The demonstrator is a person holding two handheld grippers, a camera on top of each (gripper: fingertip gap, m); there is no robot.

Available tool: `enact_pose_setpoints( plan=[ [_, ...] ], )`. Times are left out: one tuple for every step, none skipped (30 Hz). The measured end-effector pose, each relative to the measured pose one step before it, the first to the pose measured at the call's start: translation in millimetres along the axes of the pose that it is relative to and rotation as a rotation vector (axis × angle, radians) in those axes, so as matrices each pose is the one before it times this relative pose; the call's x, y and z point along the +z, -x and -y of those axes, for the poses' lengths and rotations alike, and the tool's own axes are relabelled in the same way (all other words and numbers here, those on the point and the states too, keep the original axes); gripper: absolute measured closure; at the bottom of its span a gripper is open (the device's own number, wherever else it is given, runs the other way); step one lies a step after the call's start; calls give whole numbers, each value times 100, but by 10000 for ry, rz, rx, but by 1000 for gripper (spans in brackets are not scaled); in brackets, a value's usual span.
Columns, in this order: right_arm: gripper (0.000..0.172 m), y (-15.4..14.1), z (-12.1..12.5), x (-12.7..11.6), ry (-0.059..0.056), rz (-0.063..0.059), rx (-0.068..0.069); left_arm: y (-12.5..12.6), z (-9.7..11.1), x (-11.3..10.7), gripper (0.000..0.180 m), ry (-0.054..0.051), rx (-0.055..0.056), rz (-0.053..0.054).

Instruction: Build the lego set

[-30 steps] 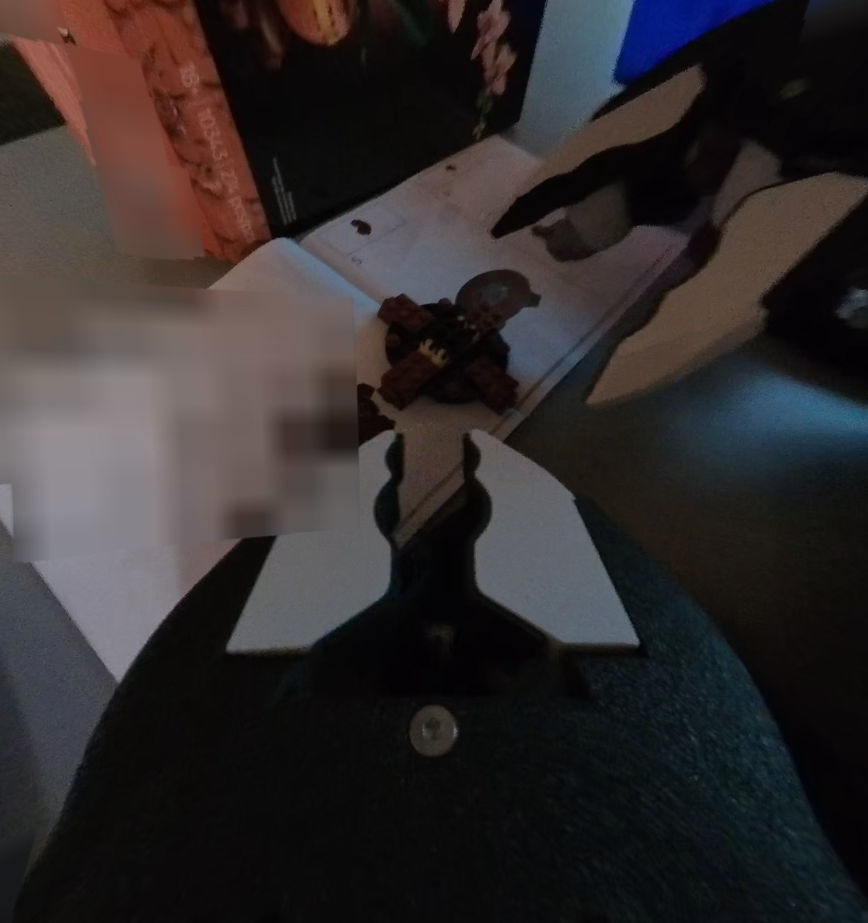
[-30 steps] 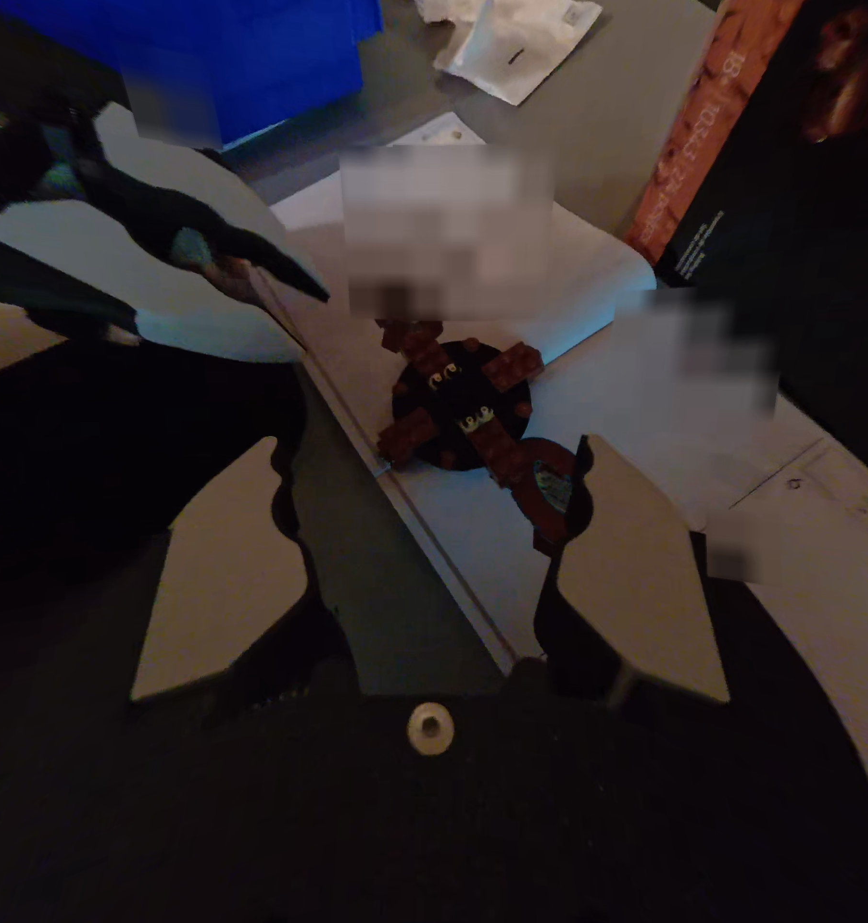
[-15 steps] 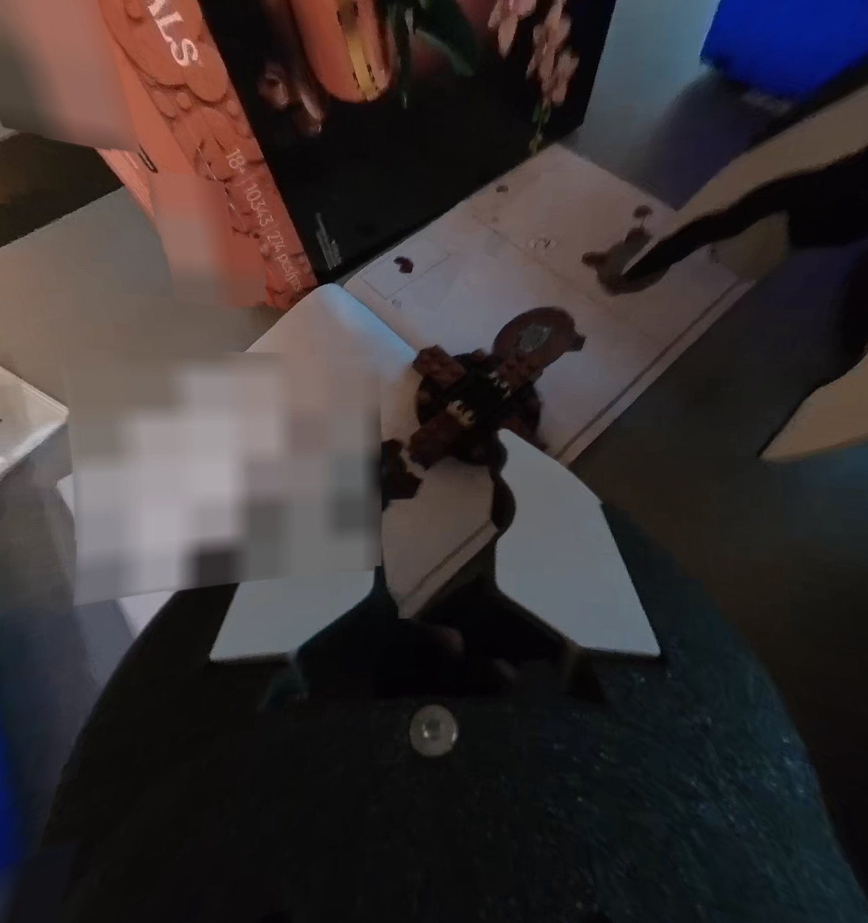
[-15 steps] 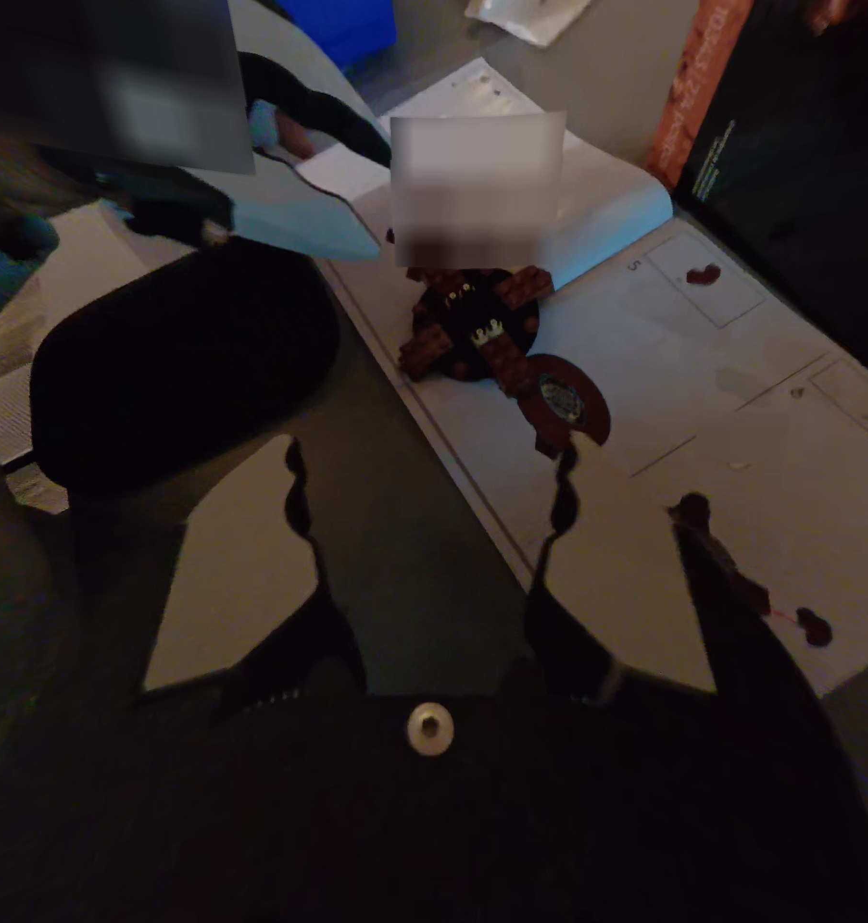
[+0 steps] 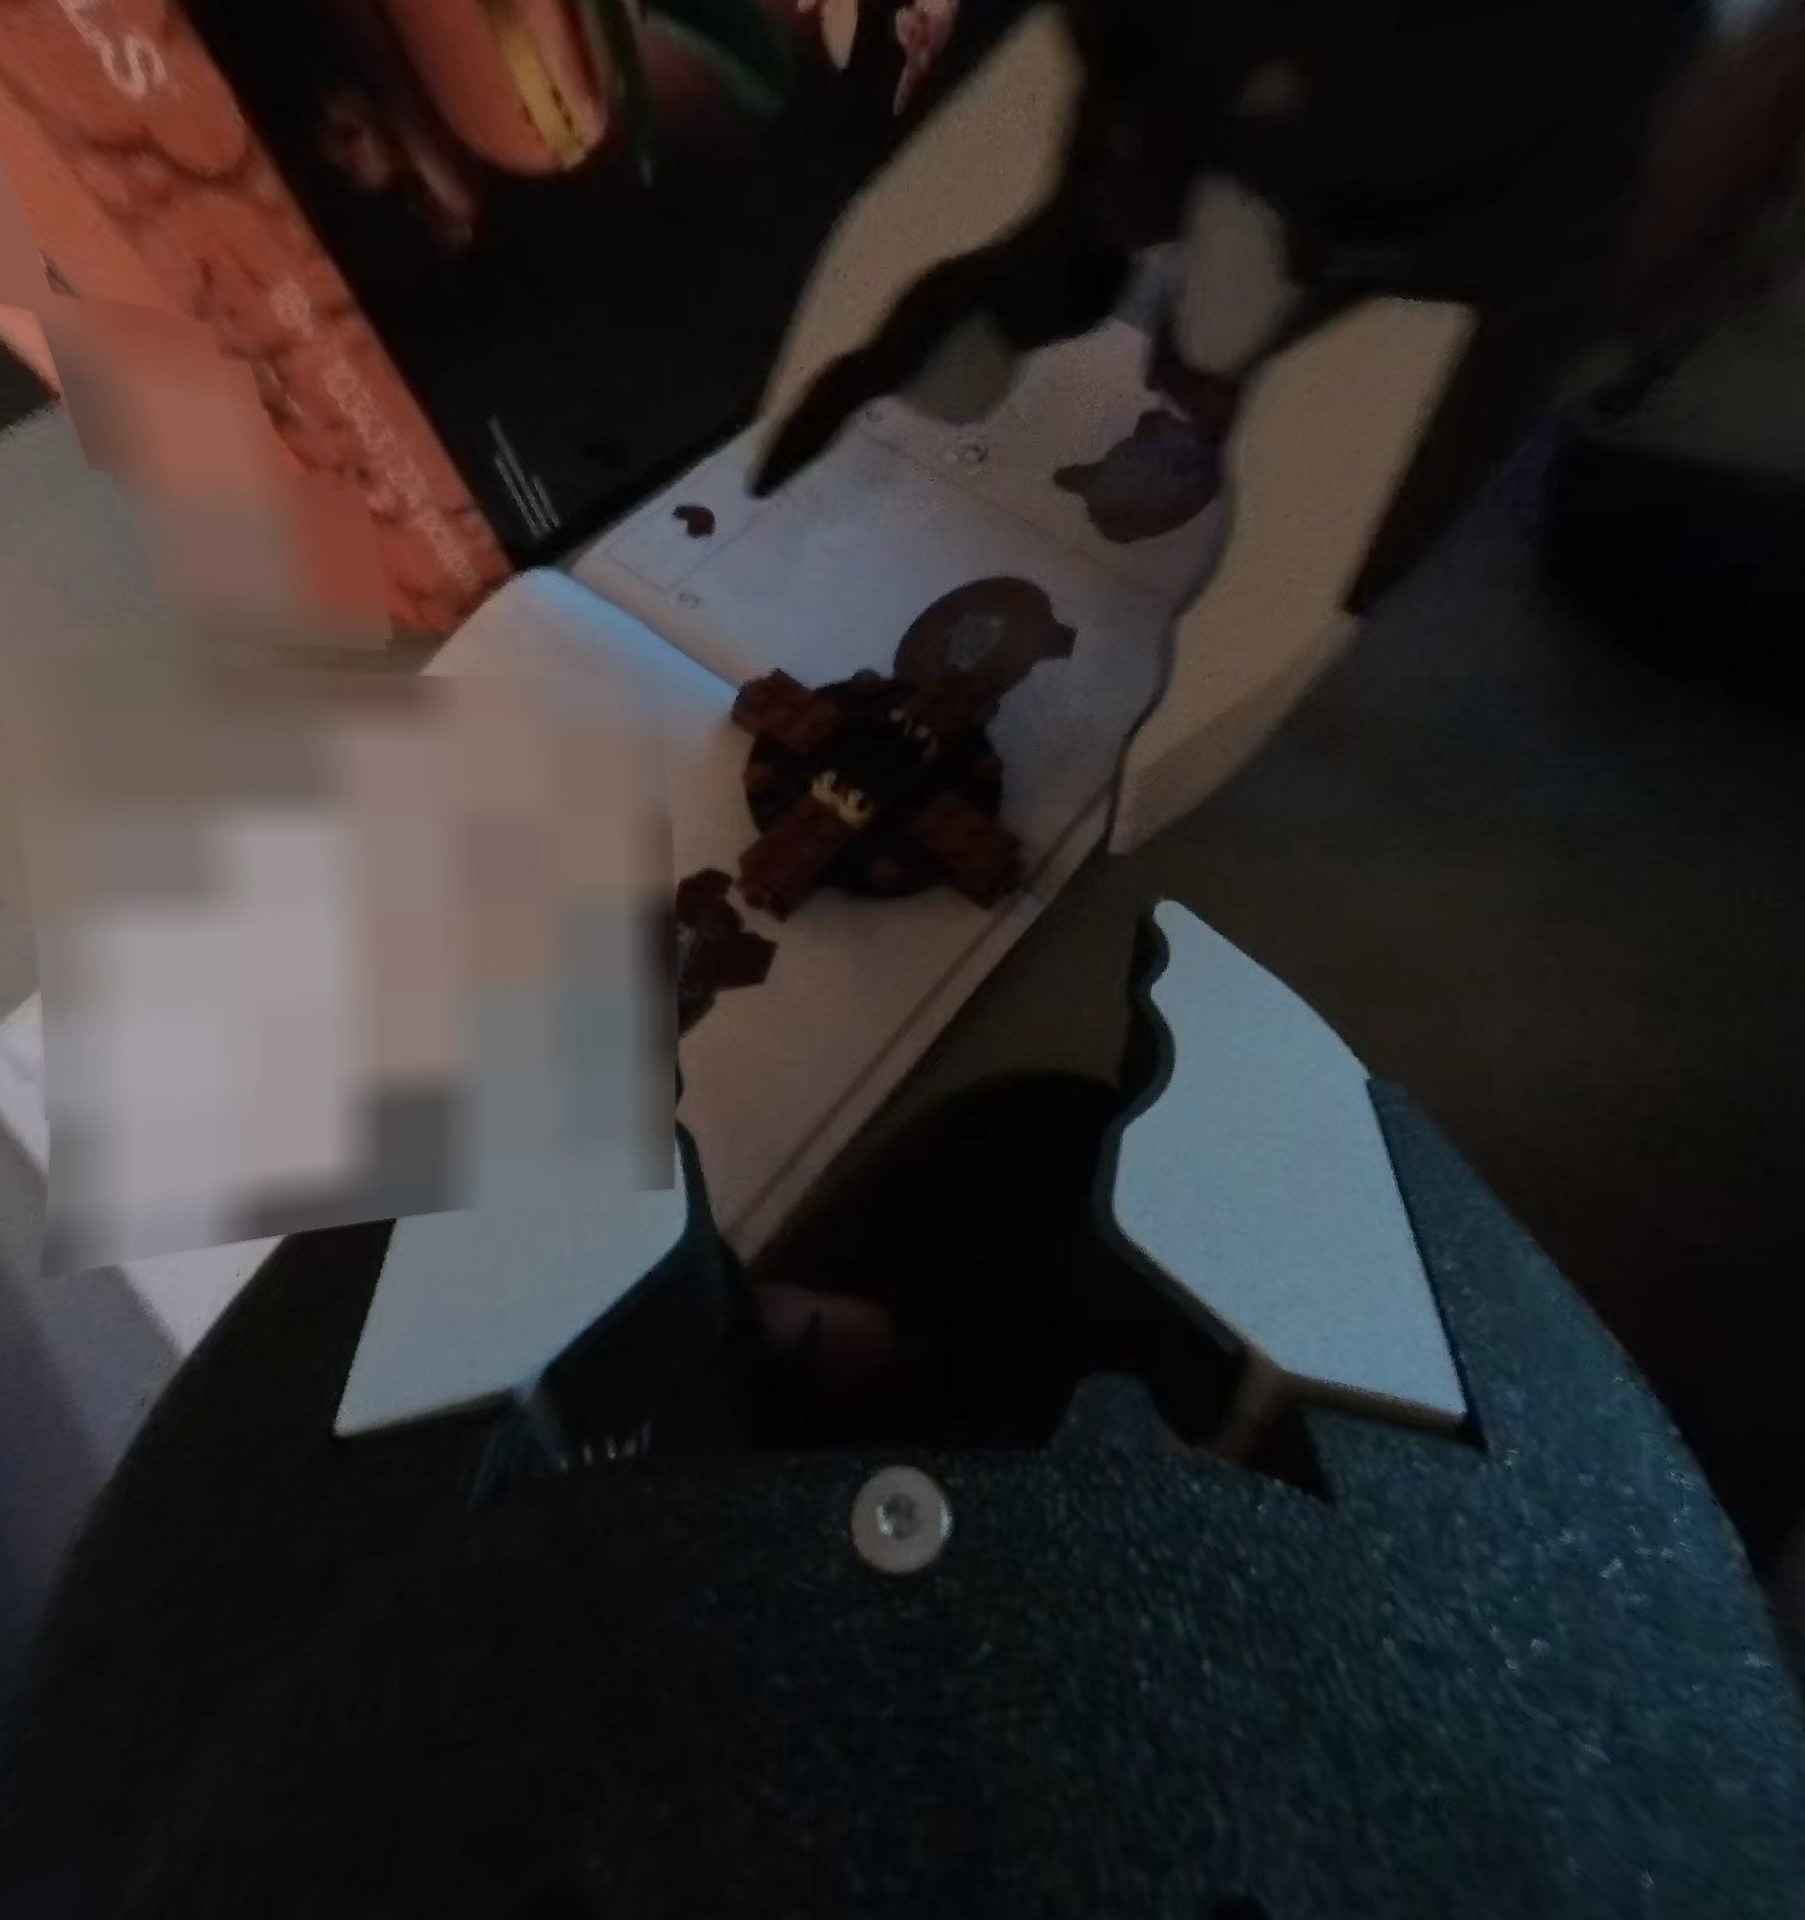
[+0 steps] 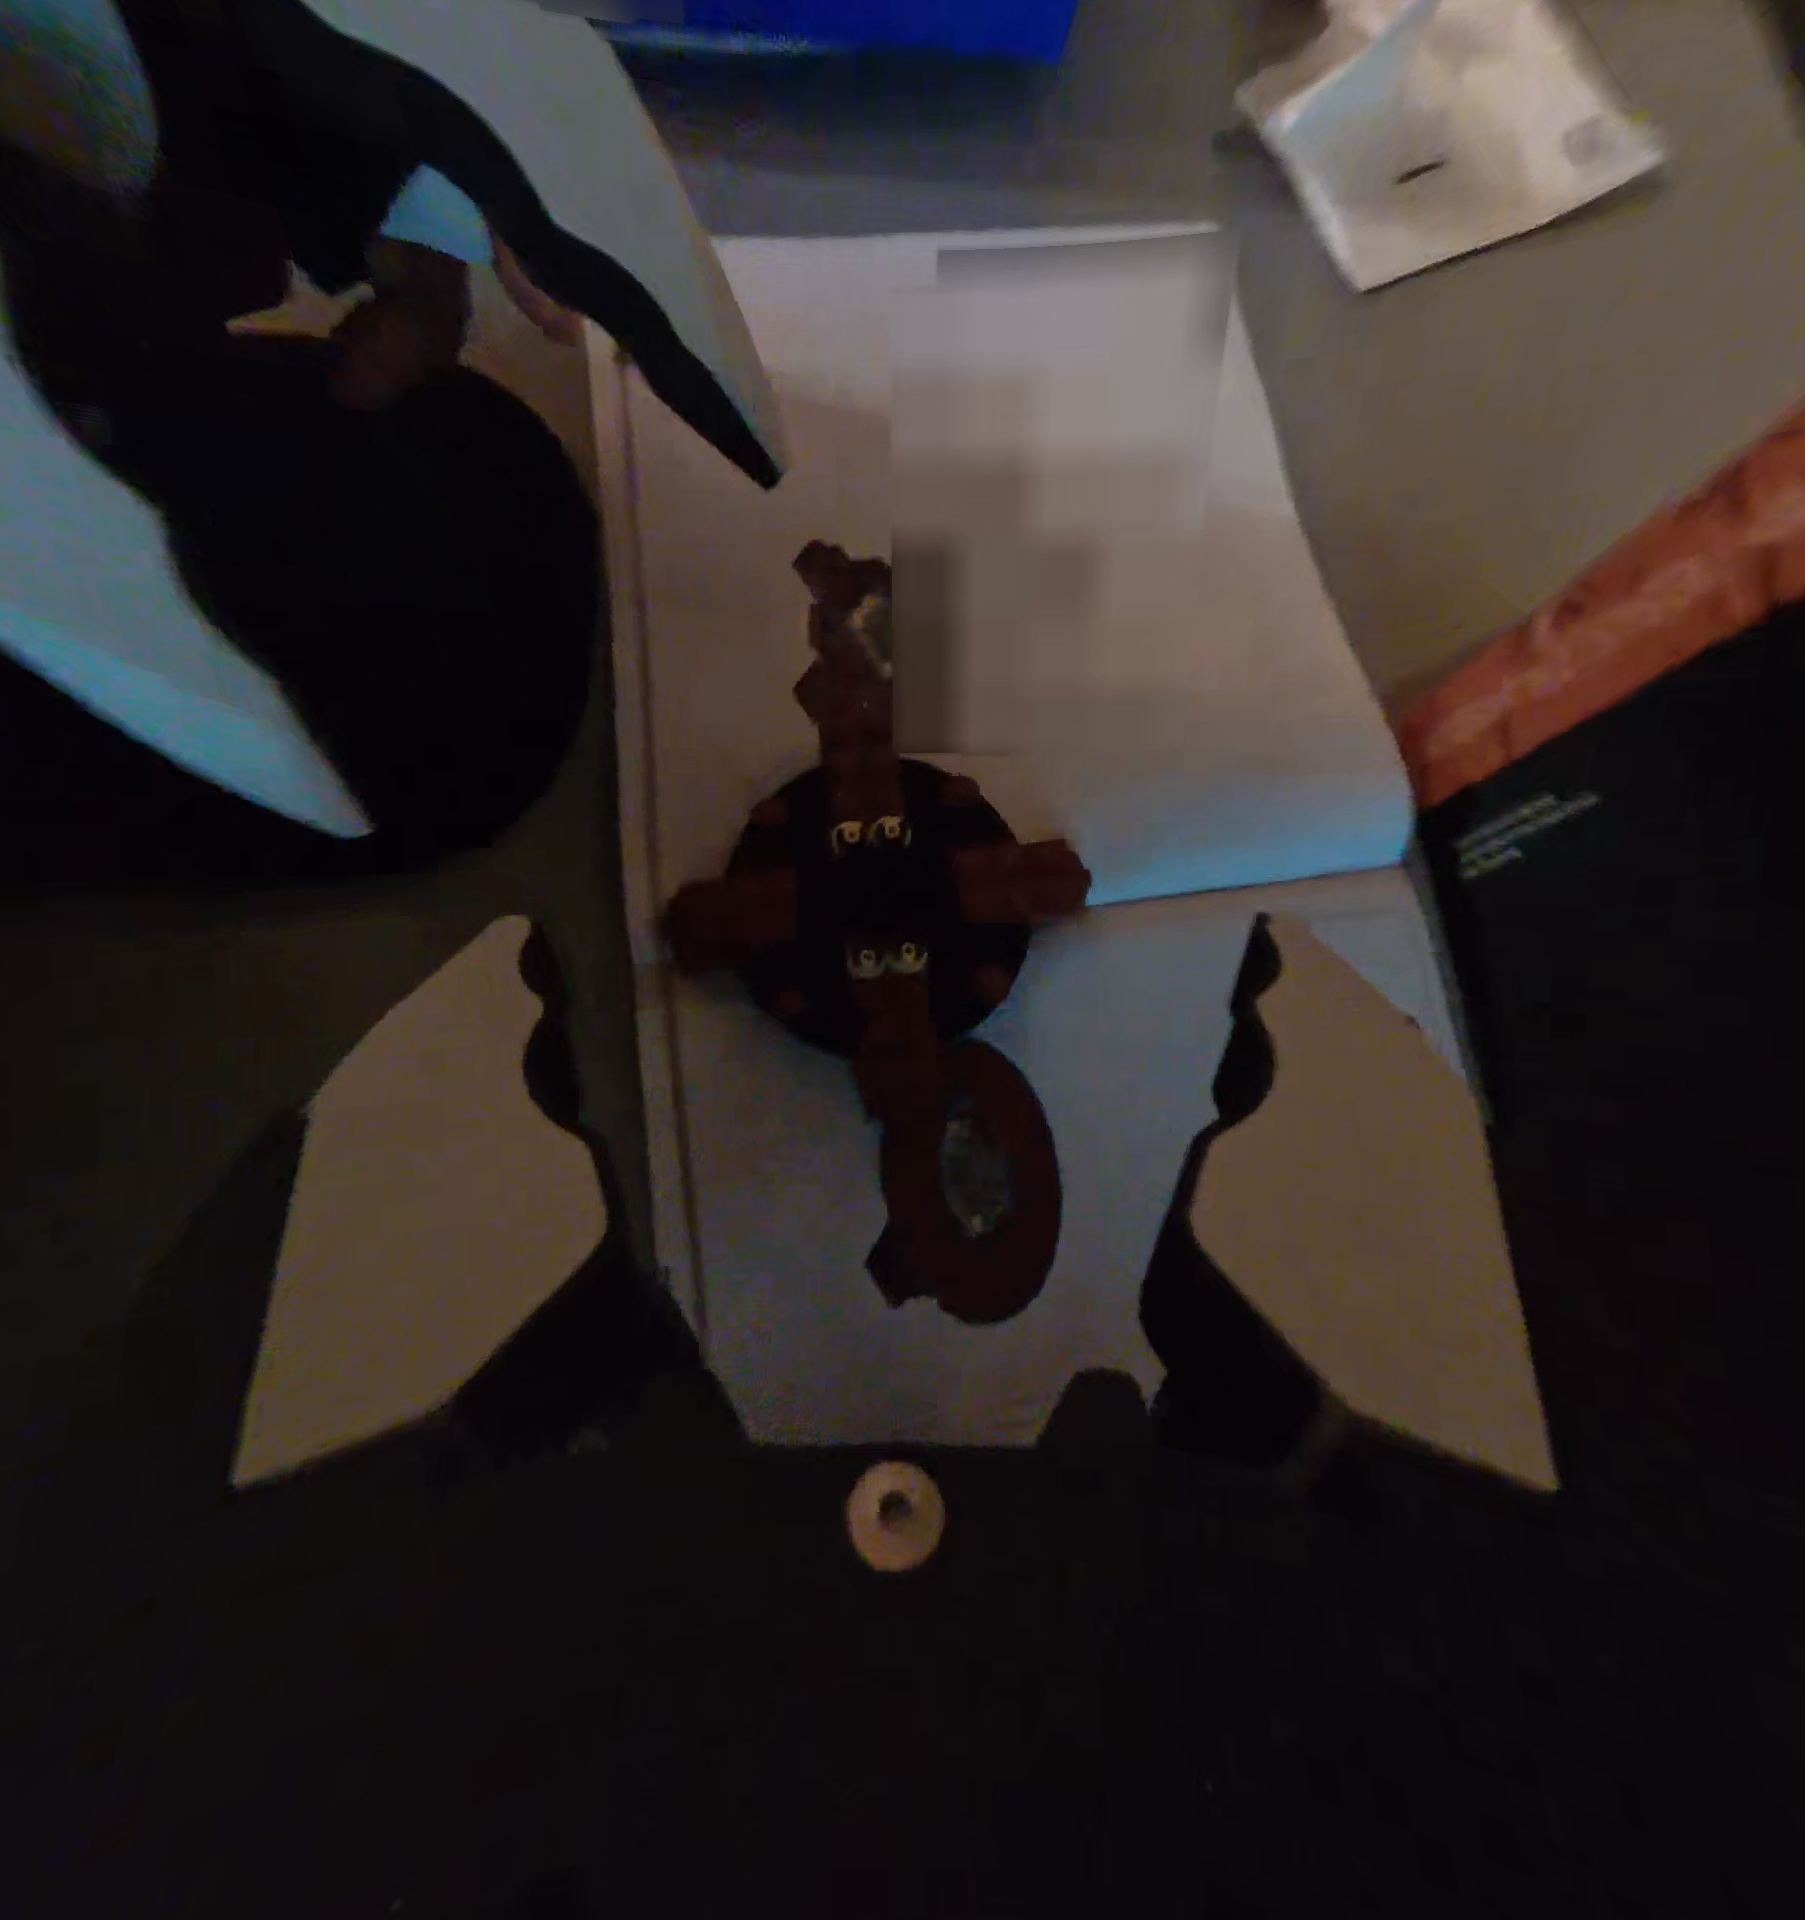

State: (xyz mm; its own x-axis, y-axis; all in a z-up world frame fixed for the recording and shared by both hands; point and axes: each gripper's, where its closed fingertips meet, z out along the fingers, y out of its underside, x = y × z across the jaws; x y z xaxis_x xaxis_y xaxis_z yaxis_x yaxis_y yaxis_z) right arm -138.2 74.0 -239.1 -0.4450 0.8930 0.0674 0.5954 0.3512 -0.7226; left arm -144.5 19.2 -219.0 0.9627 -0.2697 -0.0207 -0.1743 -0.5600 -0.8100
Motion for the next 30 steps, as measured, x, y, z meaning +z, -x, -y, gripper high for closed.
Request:
enact_pose_setpoints(
  plan=[
    [43, -262, -341, 705, 321, 274, -87, -420, -154, 48, 96, -167, -338, -284],
    [40, 12, -346, 643, 276, 347, -153, -616, -105, 36, 97, -259, -434, -501],
    [42, 79, -257, 549, 181, 278, -219, -410, -211, 11, 100, -171, -389, -421],
    [44, 26, -188, 501, 123, 130, -258, 322, -236, -88, 102, -35, -129, 82],
    [51, -15, -164, 447, 97, 35, -225, 386, 152, -171, 102, -204, -123, 154],
    [61, 127, -23, 407, 8, 76, -161, 0, 304, -196, 104, -260, -150, -124],
    [68, 395, 251, 275, -175, 237, -46, 128, 111, -106, 105, -133, -175, -47],
    [78, 300, 243, 113, -182, 167, 7, 229, -17, -14, 106, -49, -231, 4],
    [78, 14, 34, 17, -52, -38, -4, 240, -20, -12, 106, -46, -232, 10],
    [78, 39, -35, -75, -25, -14, -38, 151, 94, -81, 107, -114, -182, -15],
    [78, 2, -1, -113, -62, -24, 30, 118, 180, -143, 108, -176, -141, -20],
    [78, -8, 51, -151, -75, -15, 137, 141, 192, -163, 109, -190, -147, -1],
    [78, -7, 199, -236, -133, -6, 198, 167, 203, -188, 110, -191, -153, 19],
    [78, -7, 297, -285, -154, -4, 197, 151, 260, -203, 111, -234, -134, 22],
    [78, -77, 364, -335, -127, -109, 123, 139, 289, -233, 112, -245, -110, 34],
    [78, -170, 406, -318, -71, -211, 37, 107, 341, -268, 114, -257, -65, 39],
    [79, -123, 363, -248, 43, -186, 11, 49, 319, -282, 116, -242, -14, 47],
    [79, 139, 407, -185, 53, -13, -31, 69, 232, -255, 117, -174, 23, 96],
    [79, 277, 475, -108, 2, 73, -65, 59, 55, -187, 119, -17, 51, 116],
    [79, 180, 577, -53, -82, 33, -52, -78, -94, -123, 118, 124, 101, 42],
    [78, 7, 626, 85, -72, -10, 17, -103, -175, -141, 118, 155, 161, 78],
    [78, -80, 570, 276, 28, 18, 20, -74, -133, -198, 117, 66, 197, 141],
    [78, -235, 611, 468, 58, -37, -44, -265, -82, -235, 118, -9, 206, 39],
    [78, -247, 717, 640, 11, -22, -137, -471, -84, -216, 118, -23, 148, -92],
    [78, -66, 755, 753, -53, 109, -183, -481, -65, -191, 119, -15, 47, -117],
    [78, -6, 616, 764, -29, 180, -152, -453, -50, -152, 119, -17, -35, -111],
    [78, -103, 475, 722, -11, 138, -112, -420, -72, -145, 119, 10, -65, -120],
    [78, -134, 382, 631, 43, 118, -95, -373, -92, -156, 119, 30, -25, -95],
    [78, -181, 394, 544, 56, 74, -114, -359, -62, -181, 119, 8, 53, -83],
    [78, -284, 422, 476, 95, 4, -116, -301, -45, -211, 119, -23, 95, -50]
  ],
)
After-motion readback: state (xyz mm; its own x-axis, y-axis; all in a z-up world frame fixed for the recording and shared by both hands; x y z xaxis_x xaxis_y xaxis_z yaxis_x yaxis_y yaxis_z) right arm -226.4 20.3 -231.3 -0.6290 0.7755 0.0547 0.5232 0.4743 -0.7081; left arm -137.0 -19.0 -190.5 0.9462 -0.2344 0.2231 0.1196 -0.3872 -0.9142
